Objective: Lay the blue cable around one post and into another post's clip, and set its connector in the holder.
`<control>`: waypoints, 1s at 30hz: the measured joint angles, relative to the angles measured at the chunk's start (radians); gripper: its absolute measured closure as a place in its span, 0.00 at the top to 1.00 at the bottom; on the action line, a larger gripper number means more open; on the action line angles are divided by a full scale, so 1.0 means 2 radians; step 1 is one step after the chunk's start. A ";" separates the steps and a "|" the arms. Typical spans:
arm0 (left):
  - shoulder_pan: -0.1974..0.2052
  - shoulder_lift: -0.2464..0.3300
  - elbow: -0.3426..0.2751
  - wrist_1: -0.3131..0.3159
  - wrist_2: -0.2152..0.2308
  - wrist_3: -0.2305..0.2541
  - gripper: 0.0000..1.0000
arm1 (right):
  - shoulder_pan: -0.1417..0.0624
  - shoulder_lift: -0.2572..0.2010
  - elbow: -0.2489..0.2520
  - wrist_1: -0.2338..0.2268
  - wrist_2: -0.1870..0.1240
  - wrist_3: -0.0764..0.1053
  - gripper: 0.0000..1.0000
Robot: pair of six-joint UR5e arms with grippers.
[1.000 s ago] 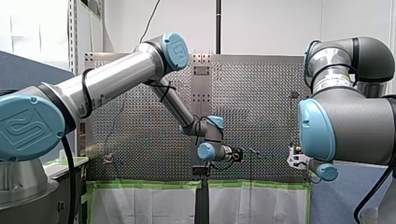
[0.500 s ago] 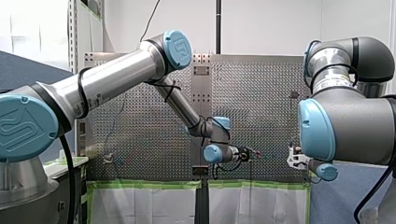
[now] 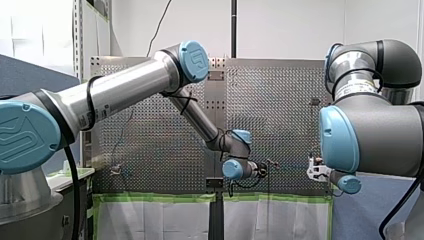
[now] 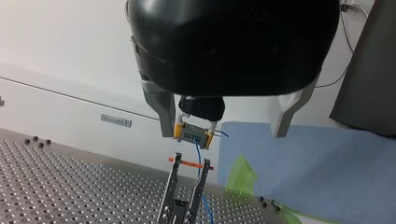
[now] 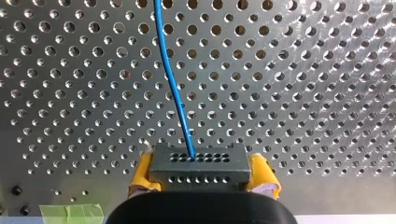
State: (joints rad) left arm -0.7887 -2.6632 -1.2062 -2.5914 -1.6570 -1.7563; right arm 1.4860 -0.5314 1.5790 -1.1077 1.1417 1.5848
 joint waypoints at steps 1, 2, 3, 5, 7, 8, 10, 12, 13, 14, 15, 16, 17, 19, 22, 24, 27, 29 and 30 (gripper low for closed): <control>0.000 0.000 0.001 -0.002 -0.001 0.000 1.00 | 0.000 0.000 0.000 0.000 0.000 0.000 0.24; 0.000 -0.001 0.002 -0.003 -0.002 0.001 1.00 | 0.000 0.000 0.000 0.000 -0.001 0.000 0.24; 0.000 -0.001 0.002 -0.003 -0.002 0.001 1.00 | 0.000 0.000 0.000 0.000 -0.001 0.000 0.24; 0.000 -0.001 0.002 -0.004 -0.003 0.001 1.00 | 0.000 0.000 0.000 0.000 -0.001 0.000 0.24; 0.000 -0.001 0.002 -0.005 -0.003 0.001 1.00 | 0.000 0.000 0.000 0.000 -0.002 0.000 0.24; 0.000 -0.001 0.002 -0.005 -0.004 0.001 1.00 | 0.000 0.000 0.000 0.000 -0.002 0.000 0.24; 0.000 -0.001 0.002 -0.006 -0.005 0.001 1.00 | 0.000 0.000 0.000 0.001 -0.002 0.000 0.24; 0.000 -0.001 0.002 -0.007 -0.007 0.002 1.00 | 0.000 0.000 0.000 0.001 -0.002 0.000 0.24; 0.000 -0.001 0.002 -0.008 -0.008 0.002 1.00 | 0.000 0.000 0.000 0.001 -0.002 0.000 0.24; 0.000 -0.001 0.002 -0.009 -0.009 0.003 1.00 | 0.000 0.000 0.000 0.001 -0.002 0.000 0.24; 0.000 -0.001 0.002 -0.010 -0.010 0.004 1.00 | 0.000 0.000 0.000 0.001 -0.002 0.000 0.24; 0.000 -0.001 0.002 -0.012 -0.011 0.004 1.00 | 0.000 0.000 0.000 0.001 -0.002 0.000 0.24; 0.000 -0.001 0.002 -0.013 -0.012 0.005 1.00 | 0.000 0.000 0.000 0.001 -0.002 0.000 0.24; 0.000 -0.001 0.002 -0.016 -0.017 0.005 1.00 | 0.000 0.000 0.000 0.002 -0.002 0.000 0.24; 0.000 -0.001 0.002 -0.026 -0.027 0.008 1.00 | 0.000 0.000 0.000 0.003 -0.002 0.000 0.24; 0.000 -0.001 0.002 -0.031 -0.033 0.012 1.00 | 0.000 0.000 0.000 0.003 -0.002 0.000 0.24; 0.001 -0.001 0.002 -0.035 -0.044 0.016 1.00 | 0.000 0.000 0.000 0.003 -0.002 0.000 0.24; 0.002 -0.001 0.002 -0.037 -0.048 0.017 1.00 | 0.000 0.000 0.000 0.003 -0.002 0.000 0.24; 0.002 -0.001 0.002 -0.037 -0.049 0.018 1.00 | 0.000 0.000 0.000 0.003 -0.002 0.000 0.24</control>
